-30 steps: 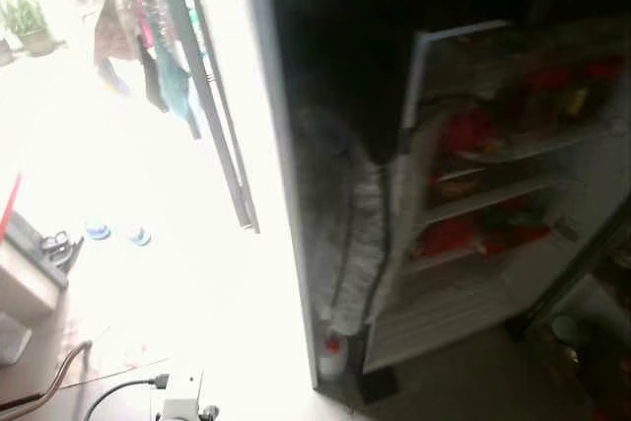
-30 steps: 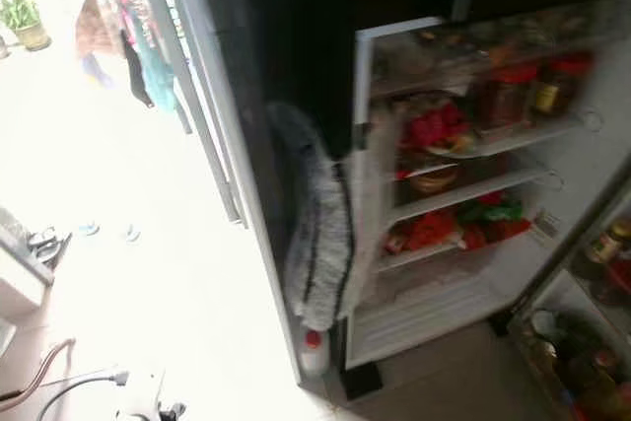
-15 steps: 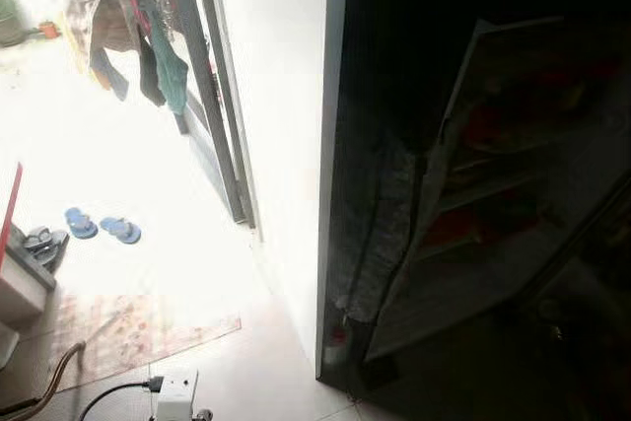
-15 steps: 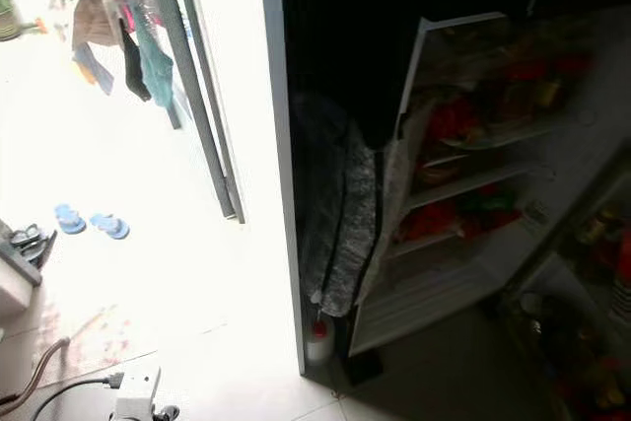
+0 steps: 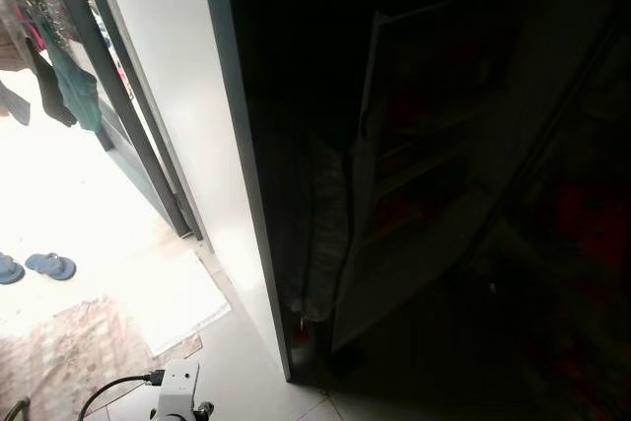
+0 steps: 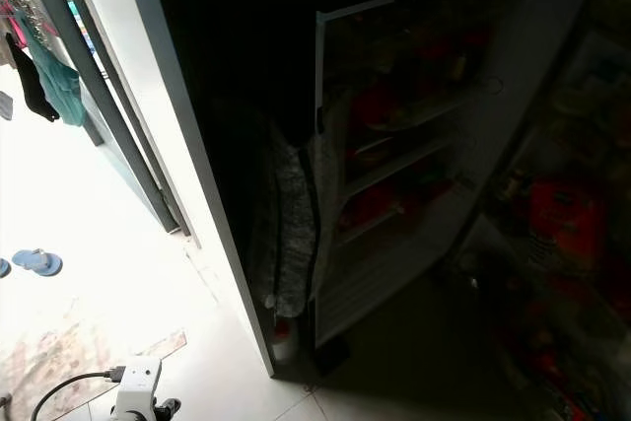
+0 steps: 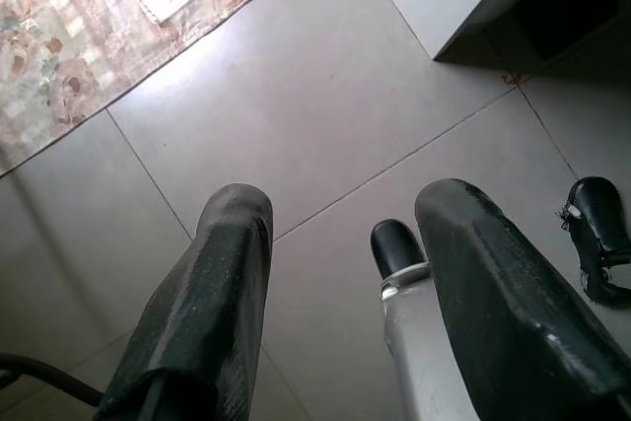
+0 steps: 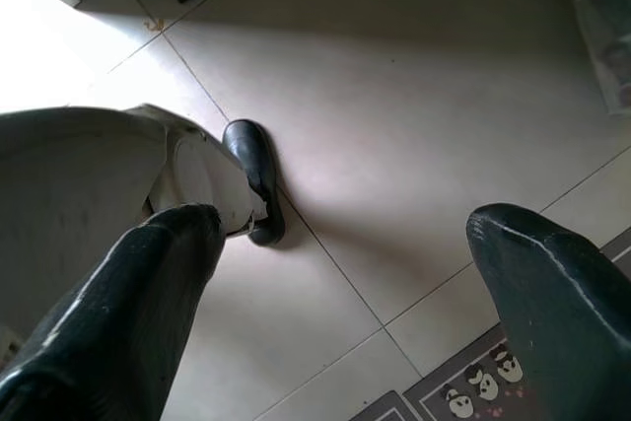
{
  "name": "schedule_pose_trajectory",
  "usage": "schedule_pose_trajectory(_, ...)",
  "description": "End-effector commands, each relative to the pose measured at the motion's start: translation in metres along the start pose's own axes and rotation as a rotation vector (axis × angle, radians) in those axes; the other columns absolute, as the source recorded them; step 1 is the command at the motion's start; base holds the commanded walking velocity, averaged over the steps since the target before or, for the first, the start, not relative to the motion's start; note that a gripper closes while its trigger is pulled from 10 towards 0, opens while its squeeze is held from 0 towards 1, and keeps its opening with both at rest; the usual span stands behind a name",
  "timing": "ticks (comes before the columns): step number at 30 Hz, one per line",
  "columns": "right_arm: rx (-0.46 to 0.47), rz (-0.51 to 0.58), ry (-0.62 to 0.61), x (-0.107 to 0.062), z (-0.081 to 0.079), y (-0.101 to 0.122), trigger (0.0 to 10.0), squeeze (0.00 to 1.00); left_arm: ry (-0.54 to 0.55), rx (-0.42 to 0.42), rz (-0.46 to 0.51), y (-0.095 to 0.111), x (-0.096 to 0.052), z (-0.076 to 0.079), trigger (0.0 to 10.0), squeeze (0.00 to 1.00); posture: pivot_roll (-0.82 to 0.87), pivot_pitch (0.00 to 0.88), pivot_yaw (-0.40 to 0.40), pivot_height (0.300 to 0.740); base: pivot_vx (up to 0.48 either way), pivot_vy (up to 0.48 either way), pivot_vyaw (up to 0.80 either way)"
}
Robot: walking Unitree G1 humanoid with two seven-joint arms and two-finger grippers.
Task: Restocking fridge
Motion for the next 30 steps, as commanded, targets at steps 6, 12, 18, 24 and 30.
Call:
schedule_pose_trajectory(6, 0.02, -0.002, -0.009, -0.0003, 0.0022, -0.0003, 10.0, 0.0, 0.014, -0.024, -0.017, -0.0013, 0.0, -0.0025, 10.0, 0.0, -0.21, 0.007, 0.049, 0.74, 0.0, 0.11, -0.77)
schedule_pose_trajectory(12, 0.02, -0.002, -0.009, -0.0003, 0.0021, -0.0003, 10.0, 0.0, 0.015, -0.025, -0.017, -0.0014, 0.0, -0.0026, 10.0, 0.0, -0.21, 0.007, 0.049, 0.74, 0.0, 0.371, -0.77)
schedule_pose_trajectory(18, 0.02, -0.002, -0.009, -0.0003, 0.0021, -0.0003, 10.0, 0.0, 0.015, -0.025, -0.018, -0.0014, 0.0, -0.0026, 10.0, 0.0, -0.21, 0.007, 0.049, 0.74, 0.0, 0.371, -0.77)
schedule_pose_trajectory(24, 0.02, -0.002, -0.009, -0.0003, 0.0022, -0.0002, 10.0, 0.0, 0.015, -0.026, -0.018, -0.0013, 0.0, -0.0026, 10.0, 0.0, -0.21, 0.007, 0.049, 0.74, 0.0, 0.371, -0.77)
schedule_pose_trajectory(30, 0.02, -0.002, -0.009, -0.0003, 0.0021, -0.0002, 10.0, 0.0, 0.015, -0.026, -0.018, -0.0014, 0.0, -0.0026, 10.0, 0.0, -0.21, 0.007, 0.049, 0.74, 0.0, 0.371, -0.77)
Point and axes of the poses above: a point about 5 cm out from each wrist's last joint towards the gripper, its own x axis pointing out of the wrist towards the gripper, its own y axis along the axis of the wrist's last joint, z = x × y, the point moved 1 cm from there along x, pointing out of the wrist towards the gripper, and after that the axes turned 3 degrees about x, right-handed, at the moved point
